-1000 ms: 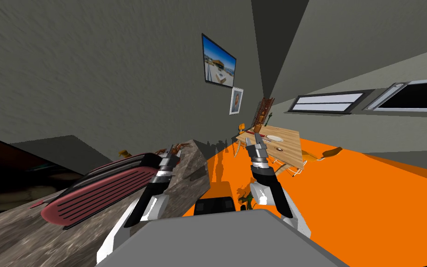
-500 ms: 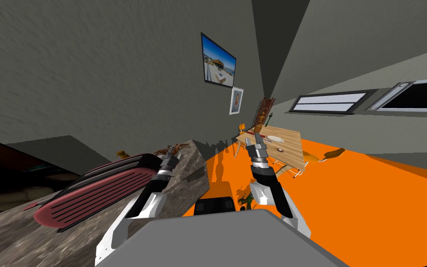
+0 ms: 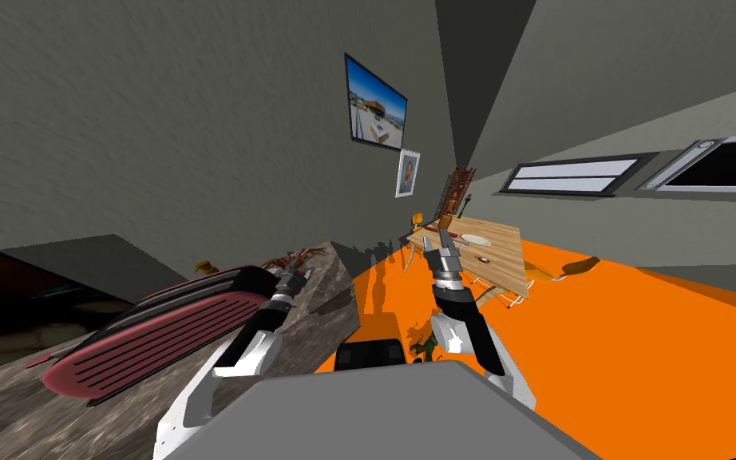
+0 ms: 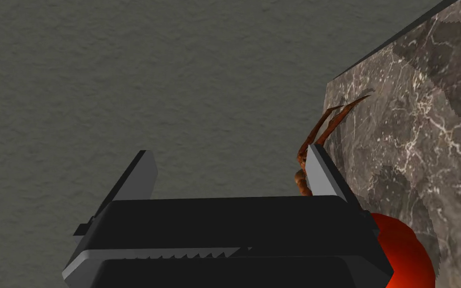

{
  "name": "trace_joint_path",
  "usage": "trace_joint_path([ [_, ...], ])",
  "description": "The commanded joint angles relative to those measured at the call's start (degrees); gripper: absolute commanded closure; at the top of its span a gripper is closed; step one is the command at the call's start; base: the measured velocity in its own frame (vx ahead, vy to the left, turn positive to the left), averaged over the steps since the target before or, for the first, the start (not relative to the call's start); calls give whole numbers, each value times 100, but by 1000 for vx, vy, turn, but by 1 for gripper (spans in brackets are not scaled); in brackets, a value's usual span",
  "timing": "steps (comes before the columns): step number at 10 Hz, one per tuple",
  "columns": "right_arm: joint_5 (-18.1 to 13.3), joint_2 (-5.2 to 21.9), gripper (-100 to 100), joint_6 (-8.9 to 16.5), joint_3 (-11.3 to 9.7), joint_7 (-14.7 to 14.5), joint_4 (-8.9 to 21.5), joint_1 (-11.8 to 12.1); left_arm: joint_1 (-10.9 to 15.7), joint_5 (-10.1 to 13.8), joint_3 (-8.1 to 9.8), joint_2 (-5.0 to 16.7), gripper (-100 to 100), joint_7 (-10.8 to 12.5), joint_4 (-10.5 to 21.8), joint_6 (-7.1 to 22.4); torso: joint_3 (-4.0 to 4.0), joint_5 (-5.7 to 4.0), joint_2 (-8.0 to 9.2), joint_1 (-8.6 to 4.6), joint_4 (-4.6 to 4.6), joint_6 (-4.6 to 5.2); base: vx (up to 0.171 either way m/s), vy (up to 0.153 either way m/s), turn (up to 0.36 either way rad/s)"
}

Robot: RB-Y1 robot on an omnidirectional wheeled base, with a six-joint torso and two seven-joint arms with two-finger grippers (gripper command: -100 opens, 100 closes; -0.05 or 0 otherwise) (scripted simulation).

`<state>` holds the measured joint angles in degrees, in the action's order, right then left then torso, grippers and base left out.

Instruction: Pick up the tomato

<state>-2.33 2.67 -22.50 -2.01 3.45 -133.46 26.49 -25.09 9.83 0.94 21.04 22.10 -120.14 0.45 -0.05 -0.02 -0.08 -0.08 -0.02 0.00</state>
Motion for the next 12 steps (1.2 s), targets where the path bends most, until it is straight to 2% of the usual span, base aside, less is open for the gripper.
trace_joint_path([
  [1,0,0,0,0,0,0,0,0,24,128,45,121,-100,105,63,286,0,0,0,0,0,0,22,-23,9],
  [2,0,0,0,0,0,0,0,0,52,240,83,239,-100,196,148,425,0,0,-1,1,0,-1,31,-32,15],
  [3,0,0,0,0,0,0,0,0,52,240,83,239,-100,196,148,501,-2,0,-3,-1,-1,-1,20,-26,9],
  [4,0,0,0,0,0,0,0,0,80,352,121,362,-100,288,235,706,-1,0,-1,-1,0,0,14,-27,8],
  [5,0,0,0,0,0,0,0,0,80,352,121,362,-100,288,235,708,1,0,1,0,0,-1,10,-20,9],
  [7,0,0,0,0,0,0,0,0,137,575,196,624,-100,470,417,1070,0,0,0,2,0,0,22,-28,13],
  [8,0,0,0,0,0,0,0,0,137,575,196,624,-100,470,417,1122,-1,0,-2,-1,-1,-1,19,-28,8],
  [9,0,0,0,0,0,0,0,0,166,685,233,759,-100,559,510,1327,0,0,-1,-1,0,0,19,-25,6],
  [10,0,0,0,0,0,0,0,0,166,685,233,759,-100,559,510,1327,0,0,0,1,0,-1,14,-17,7],
  [12,0,0,0,0,0,0,0,0,223,899,305,1031,-100,733,692,1722,1,0,1,2,0,0,19,-26,14],
])
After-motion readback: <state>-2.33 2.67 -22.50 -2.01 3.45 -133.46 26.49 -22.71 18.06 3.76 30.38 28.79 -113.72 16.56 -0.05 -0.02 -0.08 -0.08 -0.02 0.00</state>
